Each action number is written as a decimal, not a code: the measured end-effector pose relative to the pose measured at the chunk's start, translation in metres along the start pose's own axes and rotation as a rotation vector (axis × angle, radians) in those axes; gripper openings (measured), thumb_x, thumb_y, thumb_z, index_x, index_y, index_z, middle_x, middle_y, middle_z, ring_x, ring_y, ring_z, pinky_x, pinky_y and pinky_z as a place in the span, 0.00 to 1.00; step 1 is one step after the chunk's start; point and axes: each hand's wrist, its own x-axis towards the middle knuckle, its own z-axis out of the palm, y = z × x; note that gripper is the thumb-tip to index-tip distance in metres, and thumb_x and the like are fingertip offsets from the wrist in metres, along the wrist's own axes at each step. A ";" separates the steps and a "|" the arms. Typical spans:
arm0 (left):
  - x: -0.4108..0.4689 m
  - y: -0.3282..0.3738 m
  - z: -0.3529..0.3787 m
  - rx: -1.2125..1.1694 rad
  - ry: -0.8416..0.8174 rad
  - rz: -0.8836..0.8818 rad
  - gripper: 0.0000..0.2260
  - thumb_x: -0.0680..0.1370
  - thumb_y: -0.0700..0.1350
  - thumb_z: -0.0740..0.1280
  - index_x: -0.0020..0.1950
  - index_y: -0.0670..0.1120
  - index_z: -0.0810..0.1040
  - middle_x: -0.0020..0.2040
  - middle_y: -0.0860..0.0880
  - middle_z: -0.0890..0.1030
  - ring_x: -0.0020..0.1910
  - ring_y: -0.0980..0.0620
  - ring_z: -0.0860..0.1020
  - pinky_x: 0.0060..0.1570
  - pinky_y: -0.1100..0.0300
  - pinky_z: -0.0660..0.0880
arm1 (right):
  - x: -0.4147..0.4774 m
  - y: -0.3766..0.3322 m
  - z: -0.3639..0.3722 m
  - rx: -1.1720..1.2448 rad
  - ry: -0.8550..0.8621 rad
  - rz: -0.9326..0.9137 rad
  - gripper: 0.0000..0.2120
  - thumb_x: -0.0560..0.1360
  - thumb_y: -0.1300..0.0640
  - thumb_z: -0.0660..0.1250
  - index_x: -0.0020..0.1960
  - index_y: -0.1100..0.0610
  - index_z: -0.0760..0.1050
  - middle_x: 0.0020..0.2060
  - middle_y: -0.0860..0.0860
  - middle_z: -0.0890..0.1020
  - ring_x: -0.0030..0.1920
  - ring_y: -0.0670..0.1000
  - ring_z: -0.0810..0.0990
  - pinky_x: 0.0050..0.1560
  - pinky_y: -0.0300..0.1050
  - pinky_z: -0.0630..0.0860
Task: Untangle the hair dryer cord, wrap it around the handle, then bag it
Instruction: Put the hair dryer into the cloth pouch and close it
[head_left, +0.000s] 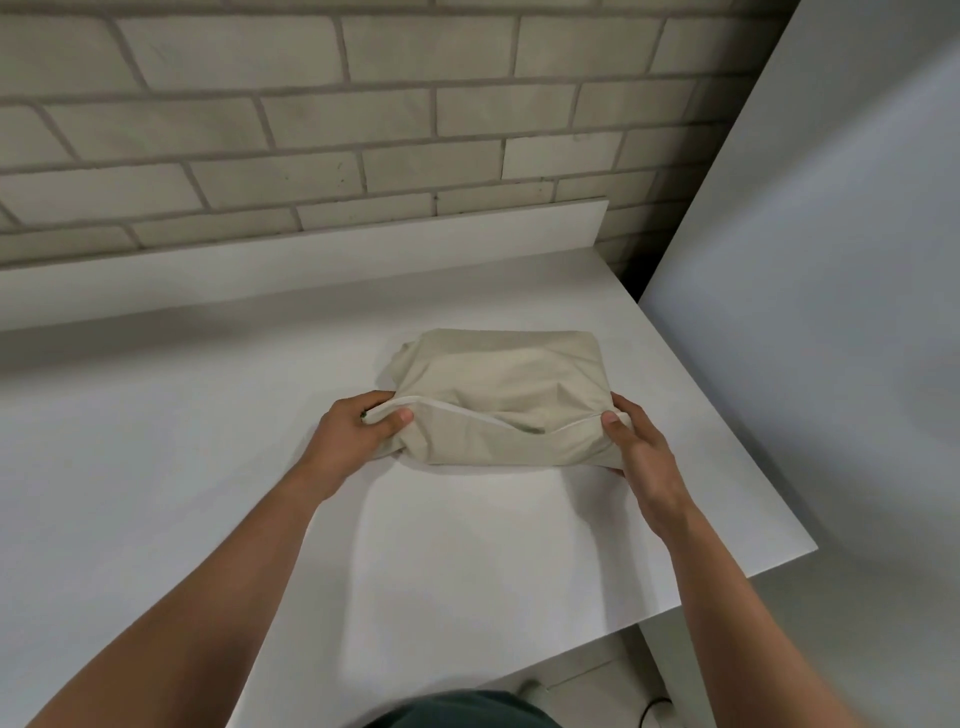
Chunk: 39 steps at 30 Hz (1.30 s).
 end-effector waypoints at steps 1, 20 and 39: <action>-0.001 0.000 0.002 -0.001 0.013 0.004 0.09 0.77 0.52 0.75 0.57 0.54 0.85 0.52 0.53 0.87 0.55 0.50 0.84 0.61 0.44 0.79 | 0.000 0.000 0.002 0.008 0.010 -0.010 0.21 0.78 0.40 0.66 0.70 0.36 0.74 0.67 0.42 0.79 0.67 0.48 0.78 0.70 0.58 0.75; 0.102 0.053 0.032 0.135 0.210 0.101 0.10 0.80 0.57 0.69 0.59 0.57 0.84 0.49 0.59 0.86 0.50 0.62 0.82 0.48 0.64 0.75 | 0.145 -0.070 -0.007 -0.073 0.046 -0.180 0.18 0.83 0.44 0.63 0.72 0.41 0.74 0.67 0.42 0.77 0.69 0.48 0.75 0.74 0.50 0.69; 0.172 0.051 0.038 0.236 0.249 -0.111 0.08 0.80 0.54 0.68 0.44 0.55 0.84 0.49 0.47 0.85 0.52 0.44 0.81 0.58 0.52 0.76 | 0.234 -0.069 -0.002 -0.308 -0.032 0.008 0.31 0.71 0.22 0.55 0.70 0.32 0.70 0.71 0.45 0.75 0.71 0.54 0.73 0.75 0.58 0.68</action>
